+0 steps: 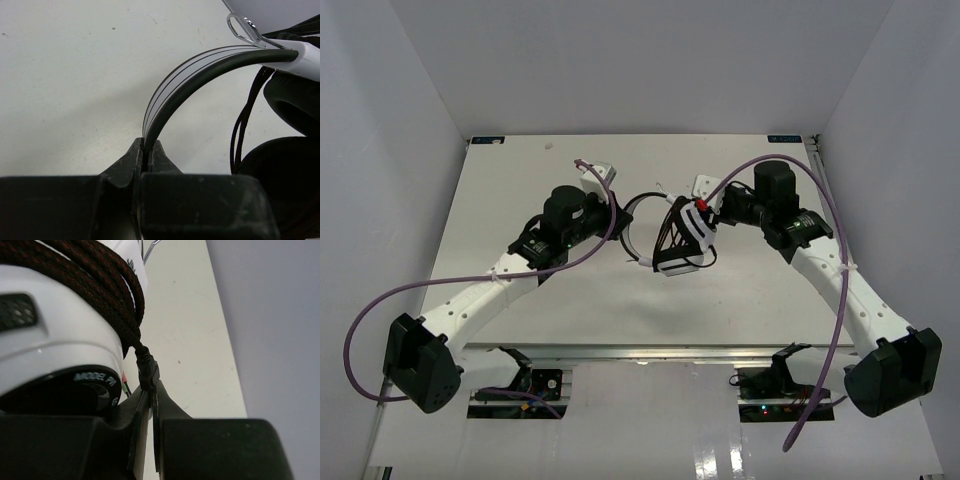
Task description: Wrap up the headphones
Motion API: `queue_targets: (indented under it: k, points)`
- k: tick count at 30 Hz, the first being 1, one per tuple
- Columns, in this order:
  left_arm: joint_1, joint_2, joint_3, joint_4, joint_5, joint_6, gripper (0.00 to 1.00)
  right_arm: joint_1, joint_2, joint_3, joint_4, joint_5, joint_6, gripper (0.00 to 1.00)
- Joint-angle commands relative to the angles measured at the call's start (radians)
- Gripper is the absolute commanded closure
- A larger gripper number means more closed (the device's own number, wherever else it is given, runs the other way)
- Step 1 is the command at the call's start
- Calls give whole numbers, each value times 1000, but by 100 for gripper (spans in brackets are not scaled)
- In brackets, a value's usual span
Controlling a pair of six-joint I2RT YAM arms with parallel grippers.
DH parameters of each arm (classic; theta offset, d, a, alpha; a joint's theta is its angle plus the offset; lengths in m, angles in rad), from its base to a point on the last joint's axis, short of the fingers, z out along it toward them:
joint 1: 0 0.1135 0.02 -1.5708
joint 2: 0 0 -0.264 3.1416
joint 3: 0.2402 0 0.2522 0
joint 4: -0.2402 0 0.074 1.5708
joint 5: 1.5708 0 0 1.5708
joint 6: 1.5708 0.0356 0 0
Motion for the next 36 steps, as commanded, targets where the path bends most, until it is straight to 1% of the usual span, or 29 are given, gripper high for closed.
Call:
queue_targets:
  k: [1,5,8,12,14,17,20,26,27,30,36]
  points:
    - [-4,-76,28,127,81,-89,100,-67,32,32,15,-276,132,92]
    - [-4,-61,39,110,33,-151,100,-78,70,1,56,-424,248,92]
    - [-4,-36,35,96,10,-192,100,-78,101,-57,142,-532,354,92]
    - [-4,-20,-9,97,-37,-239,100,-82,146,-128,249,-575,460,92]
    - [-4,-16,-35,102,-59,-255,100,-93,160,-170,346,-605,529,92]
    - [-4,-3,-63,117,-96,-285,100,-110,175,-237,528,-656,699,92]
    - [-4,22,-81,132,-125,-313,100,-118,199,-288,639,-676,845,91]
    - [-4,122,-115,180,-214,-331,100,-120,321,-338,813,-668,1003,91]
    - [-4,127,-115,181,-216,-330,100,-120,343,-337,817,-668,1021,91]
    - [1,238,-91,198,-258,-336,100,-120,446,-298,870,-670,1101,91]
    - [39,392,-49,271,-276,-306,100,-145,620,-236,930,-641,1216,90]
